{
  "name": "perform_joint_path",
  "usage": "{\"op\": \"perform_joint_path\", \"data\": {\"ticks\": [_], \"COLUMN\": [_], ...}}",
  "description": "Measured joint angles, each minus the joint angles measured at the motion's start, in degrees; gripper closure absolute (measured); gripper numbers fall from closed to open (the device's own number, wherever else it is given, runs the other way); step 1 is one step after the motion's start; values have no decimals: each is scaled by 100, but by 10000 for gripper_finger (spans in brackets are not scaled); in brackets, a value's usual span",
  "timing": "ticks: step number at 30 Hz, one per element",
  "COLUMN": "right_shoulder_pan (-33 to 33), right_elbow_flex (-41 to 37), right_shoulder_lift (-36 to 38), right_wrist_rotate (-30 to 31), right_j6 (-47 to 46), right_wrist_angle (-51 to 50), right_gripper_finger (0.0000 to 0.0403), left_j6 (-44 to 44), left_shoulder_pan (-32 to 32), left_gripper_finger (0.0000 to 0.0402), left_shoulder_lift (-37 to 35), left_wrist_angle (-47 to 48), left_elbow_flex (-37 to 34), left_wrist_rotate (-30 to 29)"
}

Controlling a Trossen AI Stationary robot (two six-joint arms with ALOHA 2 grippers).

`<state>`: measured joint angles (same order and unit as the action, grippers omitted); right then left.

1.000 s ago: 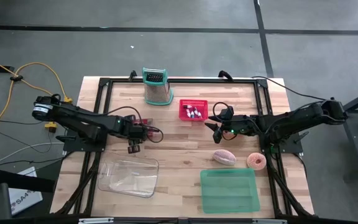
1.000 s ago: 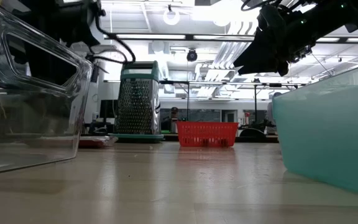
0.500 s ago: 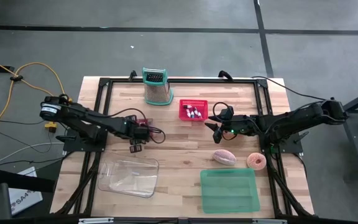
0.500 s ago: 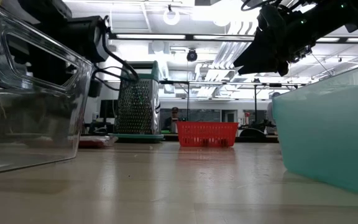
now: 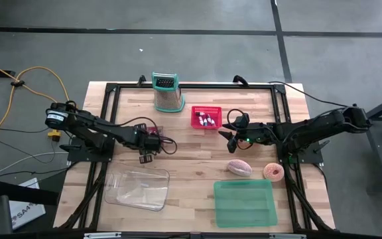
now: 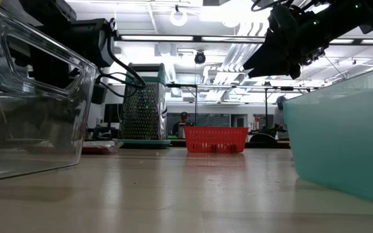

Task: Pick & Place Food Item
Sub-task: Put the popcorn bag into the green bin

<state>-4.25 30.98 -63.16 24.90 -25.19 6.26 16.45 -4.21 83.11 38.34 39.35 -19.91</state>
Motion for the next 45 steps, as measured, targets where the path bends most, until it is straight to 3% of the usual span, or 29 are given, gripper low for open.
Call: {"op": "perform_joint_path", "data": {"ticks": [35, 45], "right_shoulder_pan": [0, 2], "right_elbow_flex": [0, 0], "right_shoulder_lift": [0, 0], "right_wrist_rotate": [-1, -1], "right_j6": [0, 0], "right_wrist_angle": [0, 0], "right_gripper_finger": [238, 238], "left_j6": [52, 179], "left_shoulder_pan": [-160, -157], "left_gripper_finger": [259, 259], "left_shoulder_lift": [20, 20], "left_wrist_angle": [89, 11], "left_elbow_flex": [-26, -24], "left_wrist_rotate": [-1196, -948]}}
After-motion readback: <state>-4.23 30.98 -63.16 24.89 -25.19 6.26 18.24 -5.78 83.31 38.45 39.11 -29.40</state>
